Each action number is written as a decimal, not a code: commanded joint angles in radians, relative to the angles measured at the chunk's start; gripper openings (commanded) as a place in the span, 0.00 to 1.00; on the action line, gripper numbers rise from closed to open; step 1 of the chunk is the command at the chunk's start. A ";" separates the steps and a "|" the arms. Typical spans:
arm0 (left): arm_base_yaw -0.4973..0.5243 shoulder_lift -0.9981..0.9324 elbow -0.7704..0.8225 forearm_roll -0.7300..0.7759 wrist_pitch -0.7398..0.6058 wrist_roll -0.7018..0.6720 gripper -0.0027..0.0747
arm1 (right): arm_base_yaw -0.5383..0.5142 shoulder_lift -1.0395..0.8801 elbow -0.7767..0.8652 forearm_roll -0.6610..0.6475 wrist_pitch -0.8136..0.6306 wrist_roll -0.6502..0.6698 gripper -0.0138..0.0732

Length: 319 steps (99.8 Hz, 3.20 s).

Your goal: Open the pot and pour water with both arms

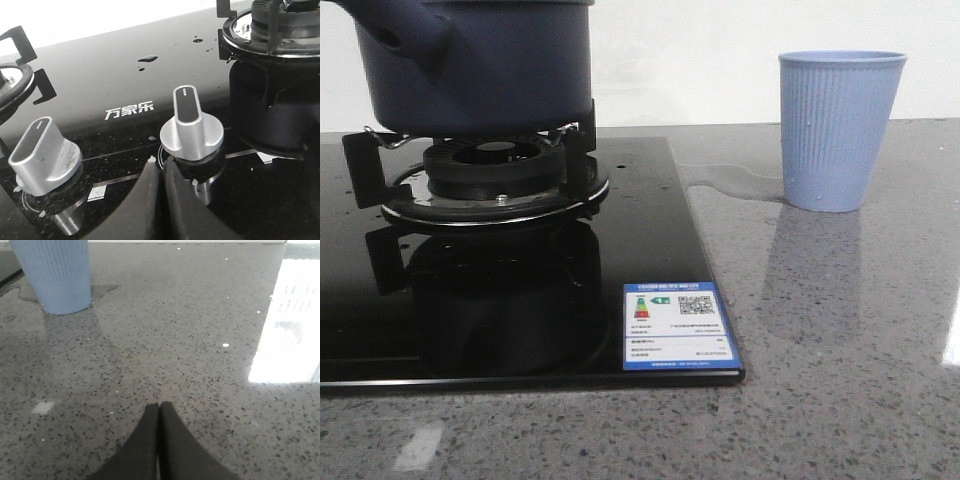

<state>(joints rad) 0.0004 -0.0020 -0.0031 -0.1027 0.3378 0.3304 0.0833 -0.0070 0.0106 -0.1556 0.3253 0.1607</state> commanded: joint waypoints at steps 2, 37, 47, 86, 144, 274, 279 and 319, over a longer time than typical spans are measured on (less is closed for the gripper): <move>0.002 -0.026 0.013 -0.005 -0.041 -0.012 0.01 | -0.004 -0.020 0.026 -0.001 -0.020 -0.008 0.08; 0.002 -0.026 0.013 -0.005 -0.041 -0.012 0.01 | -0.004 -0.020 0.026 -0.001 -0.020 -0.008 0.08; 0.002 -0.026 0.013 -0.005 -0.041 -0.012 0.01 | -0.004 -0.020 0.026 -0.001 -0.020 -0.008 0.08; 0.002 -0.026 0.013 -0.005 -0.041 -0.012 0.01 | -0.004 -0.020 0.026 -0.012 -0.080 -0.008 0.08; 0.002 -0.026 0.013 -0.005 -0.071 -0.012 0.01 | -0.004 -0.020 0.024 0.238 -0.492 0.019 0.08; -0.080 0.403 -0.591 -0.585 0.246 0.106 0.02 | 0.002 0.483 -0.666 0.447 0.369 -0.034 0.07; -0.120 0.435 -0.621 -0.633 0.282 0.165 0.03 | 0.002 0.511 -0.688 0.503 0.398 -0.055 0.07; -0.377 0.609 -0.821 -0.898 0.336 0.509 0.03 | 0.077 0.544 -0.703 0.806 0.331 -0.480 0.07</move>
<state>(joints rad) -0.3504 0.5752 -0.7618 -0.9179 0.7564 0.7599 0.1520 0.5239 -0.6580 0.6102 0.7540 -0.2544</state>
